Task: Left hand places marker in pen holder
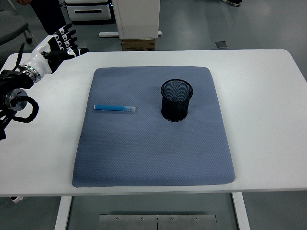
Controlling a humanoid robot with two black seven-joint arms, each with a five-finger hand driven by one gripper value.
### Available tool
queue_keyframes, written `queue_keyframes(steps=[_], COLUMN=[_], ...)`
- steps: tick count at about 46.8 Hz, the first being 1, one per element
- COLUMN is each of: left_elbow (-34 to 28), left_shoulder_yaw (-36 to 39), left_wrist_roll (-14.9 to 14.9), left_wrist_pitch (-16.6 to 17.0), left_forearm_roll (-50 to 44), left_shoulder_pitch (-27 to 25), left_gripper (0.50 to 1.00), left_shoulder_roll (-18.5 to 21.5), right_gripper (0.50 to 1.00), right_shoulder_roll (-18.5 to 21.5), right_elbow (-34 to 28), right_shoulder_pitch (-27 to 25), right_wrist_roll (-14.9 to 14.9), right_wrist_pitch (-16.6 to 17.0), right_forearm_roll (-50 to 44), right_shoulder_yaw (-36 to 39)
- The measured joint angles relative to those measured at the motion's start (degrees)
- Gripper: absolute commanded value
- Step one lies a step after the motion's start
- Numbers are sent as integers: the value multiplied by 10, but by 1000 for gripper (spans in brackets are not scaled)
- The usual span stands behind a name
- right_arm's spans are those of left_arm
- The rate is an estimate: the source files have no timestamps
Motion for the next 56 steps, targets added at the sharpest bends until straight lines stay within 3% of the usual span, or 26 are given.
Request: queue_keyframes(steps=[13,33,46,56], left_elbow=[-79,-134,-160,-166], left_shoulder_yaw=[154,299,465,517], left_wrist_roll=[1,-17,-20,-21], left_wrist_pitch=[33,31,36,34], left_forearm_roll=[1,-4,3,41], left_shoulder_pitch=[-81,-150,-227,-260], left_gripper=[1000,1000,1000,1000], left_shoulder_roll=[16,20,-9,-25], right_gripper=[1000,1000,1000,1000], right_shoulder_roll=[0,0,0,0], right_elbow=[0,0,0,0], right_shoulder_pitch=[0,0,0,0], right_wrist_roll=[0,0,0,0], right_wrist_pitch=[0,0,0,0], right_forearm_roll=[0,0,0,0], right_shoulder_yaw=[0,0,0,0])
